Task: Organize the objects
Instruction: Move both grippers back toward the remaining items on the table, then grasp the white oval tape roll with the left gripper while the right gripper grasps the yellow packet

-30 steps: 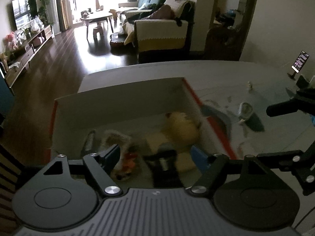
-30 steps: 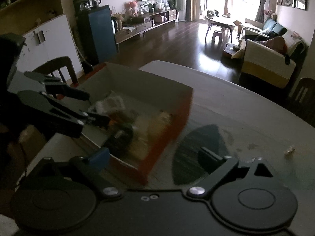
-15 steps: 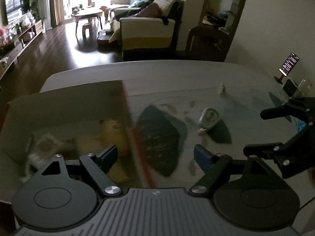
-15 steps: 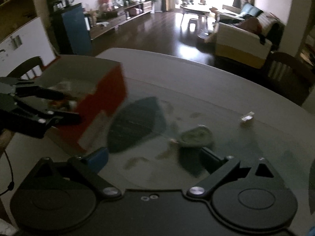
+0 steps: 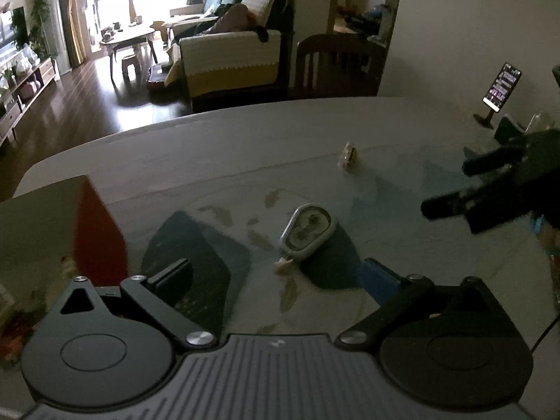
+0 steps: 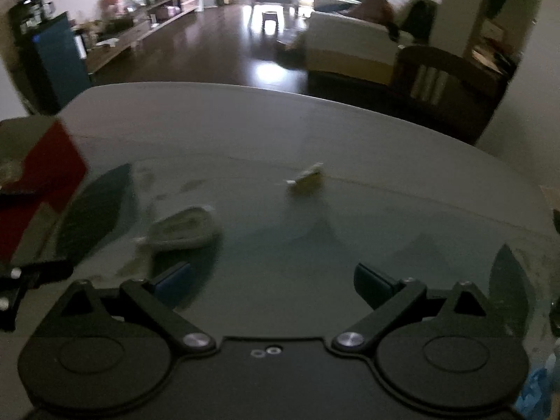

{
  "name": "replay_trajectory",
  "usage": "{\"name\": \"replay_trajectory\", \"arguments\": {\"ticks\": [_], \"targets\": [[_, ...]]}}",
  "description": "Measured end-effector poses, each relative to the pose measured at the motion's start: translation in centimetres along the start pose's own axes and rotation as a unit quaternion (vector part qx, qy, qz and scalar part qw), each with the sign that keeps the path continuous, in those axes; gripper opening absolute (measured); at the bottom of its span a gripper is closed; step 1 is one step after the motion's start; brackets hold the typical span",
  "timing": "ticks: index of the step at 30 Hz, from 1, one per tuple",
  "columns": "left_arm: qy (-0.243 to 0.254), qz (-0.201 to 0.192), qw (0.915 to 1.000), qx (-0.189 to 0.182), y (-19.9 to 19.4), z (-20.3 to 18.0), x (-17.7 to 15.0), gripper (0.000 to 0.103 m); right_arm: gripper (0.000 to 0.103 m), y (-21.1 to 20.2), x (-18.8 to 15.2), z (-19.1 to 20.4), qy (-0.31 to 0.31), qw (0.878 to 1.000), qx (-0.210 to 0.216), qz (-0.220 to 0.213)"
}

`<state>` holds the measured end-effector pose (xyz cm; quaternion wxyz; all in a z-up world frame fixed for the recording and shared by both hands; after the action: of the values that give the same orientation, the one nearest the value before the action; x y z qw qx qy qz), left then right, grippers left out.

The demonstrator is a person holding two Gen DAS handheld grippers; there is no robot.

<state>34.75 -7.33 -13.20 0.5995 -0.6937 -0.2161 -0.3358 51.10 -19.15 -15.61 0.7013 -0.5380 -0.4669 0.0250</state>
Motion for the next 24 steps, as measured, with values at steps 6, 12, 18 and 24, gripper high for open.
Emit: {"name": "replay_trajectory", "arguments": {"ticks": [6,12,18,24], "targets": [[0.002,0.012,0.9999,0.004,3.7,-1.0,0.6,0.103,0.098,3.2,1.9,-3.8,0.022,1.000,-0.017,0.008],[0.002,0.028,0.9996,0.010,6.9,-0.9,0.7,0.103,0.098,7.0,3.8,-5.1,0.034,0.999,-0.020,0.014],[0.021,0.023,0.9993,0.021,9.1,-0.7,1.1,0.103,0.097,11.1,5.4,-5.2,0.033,0.999,-0.027,0.026],[0.039,0.031,0.9983,0.032,11.3,-0.7,0.9,0.102,0.095,14.3,6.3,-5.1,0.044,0.998,-0.033,0.033]]}}
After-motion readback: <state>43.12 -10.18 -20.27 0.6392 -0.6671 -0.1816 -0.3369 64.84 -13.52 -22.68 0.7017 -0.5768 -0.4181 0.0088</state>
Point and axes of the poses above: each gripper's, at about its wrist camera, not at the fingertips, and y roughly the way its jaws point, z to its left, x to its top, the point moved 10 cm from there along y, roughly the way its jaws point, and after that the axes turned 6 degrees about -z, right-handed, at the moved point
